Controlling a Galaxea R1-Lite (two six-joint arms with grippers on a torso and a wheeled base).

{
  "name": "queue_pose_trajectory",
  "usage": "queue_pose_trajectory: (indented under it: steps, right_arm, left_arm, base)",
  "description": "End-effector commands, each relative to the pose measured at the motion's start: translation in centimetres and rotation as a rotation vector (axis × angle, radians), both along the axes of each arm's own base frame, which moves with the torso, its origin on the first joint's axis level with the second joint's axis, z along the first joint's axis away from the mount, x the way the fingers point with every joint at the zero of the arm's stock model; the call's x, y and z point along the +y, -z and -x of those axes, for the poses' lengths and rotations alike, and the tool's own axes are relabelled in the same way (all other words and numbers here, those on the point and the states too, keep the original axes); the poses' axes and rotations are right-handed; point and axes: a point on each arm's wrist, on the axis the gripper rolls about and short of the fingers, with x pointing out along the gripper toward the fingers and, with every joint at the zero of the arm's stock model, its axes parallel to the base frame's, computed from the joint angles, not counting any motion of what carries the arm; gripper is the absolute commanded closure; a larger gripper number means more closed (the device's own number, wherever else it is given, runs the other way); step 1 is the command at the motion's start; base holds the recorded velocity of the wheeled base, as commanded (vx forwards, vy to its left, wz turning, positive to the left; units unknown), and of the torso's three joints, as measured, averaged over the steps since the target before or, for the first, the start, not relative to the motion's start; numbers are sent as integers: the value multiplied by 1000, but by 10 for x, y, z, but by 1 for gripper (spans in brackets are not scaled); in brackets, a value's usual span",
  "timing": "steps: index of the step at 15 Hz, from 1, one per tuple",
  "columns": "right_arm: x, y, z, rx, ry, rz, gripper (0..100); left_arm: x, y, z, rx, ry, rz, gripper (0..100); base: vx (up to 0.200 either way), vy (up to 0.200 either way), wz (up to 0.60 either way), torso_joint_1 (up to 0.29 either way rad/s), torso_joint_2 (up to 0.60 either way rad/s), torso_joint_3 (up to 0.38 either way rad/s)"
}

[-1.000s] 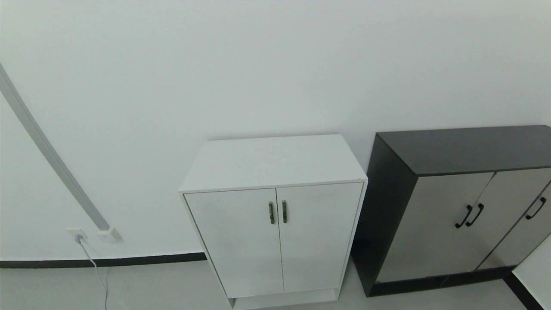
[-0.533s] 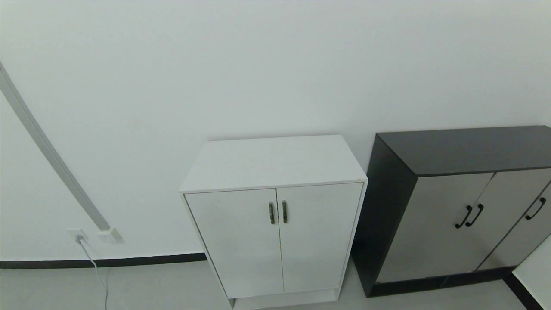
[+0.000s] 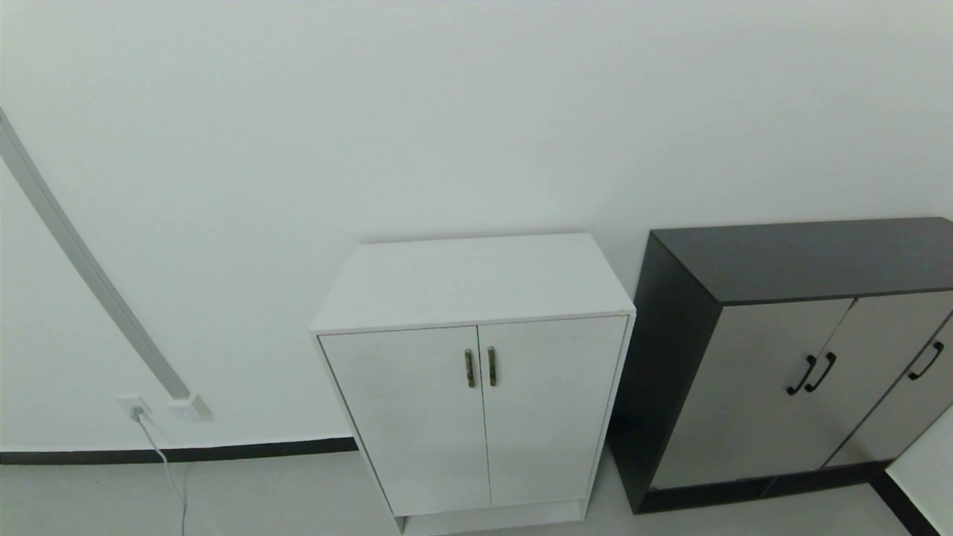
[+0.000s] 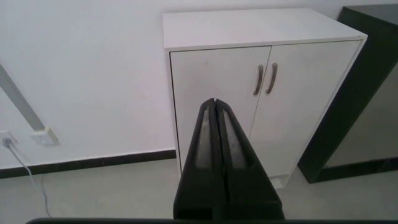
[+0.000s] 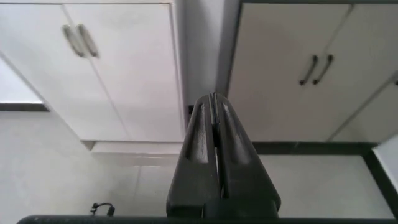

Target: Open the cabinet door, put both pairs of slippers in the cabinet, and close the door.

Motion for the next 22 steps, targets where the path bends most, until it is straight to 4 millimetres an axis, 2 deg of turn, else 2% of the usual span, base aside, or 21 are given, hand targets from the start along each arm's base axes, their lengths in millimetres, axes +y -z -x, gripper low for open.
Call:
queue_pose_trajectory:
  steps: [1, 5, 9, 14, 17, 18, 19, 20, 22]
  right_arm:
    - [-2, 7, -3, 48, 77, 17, 100]
    - [-2, 13, -1, 25, 67, 22, 100]
    - [-2, 15, 9, -100, -29, 22, 100]
    - [-2, 15, 9, -97, -24, 18, 100]
    - [-3, 15, 9, -101, -87, -3, 100]
    - [-4, 16, 9, -90, -89, -12, 100]
    - [-4, 22, 6, -67, 13, -22, 100]
    - [-3, 22, 9, -116, 44, 0, 100]
    - [-3, 22, 9, -113, 32, 20, 100]
  left_arm:
    - [0, 0, 0, 1, 0, -1, 100]
    - [0, 0, 0, 1, 0, 1, 100]
    - [0, 0, 0, 1, 0, 1, 100]
    - [0, 0, 0, 1, 0, 1, 100]
    - [0, 0, 0, 1, 0, 1, 100]
    - [0, 0, 0, 1, 0, 1, 100]
    - [0, 0, 0, 1, 0, 1, 100]
    - [0, 0, 0, 1, 0, 1, 100]
    - [0, 0, 0, 1, 0, 1, 100]
  base:
    - [0, 0, 0, 0, 0, 0]
    - [0, 0, 0, 0, 0, 0]
    - [0, 0, 0, 0, 0, 0]
    - [0, 0, 0, 0, 0, 0]
    - [0, 0, 0, 0, 0, 0]
    - [0, 0, 0, 0, 0, 0]
    - [0, 0, 0, 0, 0, 0]
    - [0, 0, 0, 0, 0, 0]
    - [0, 0, 0, 0, 0, 0]
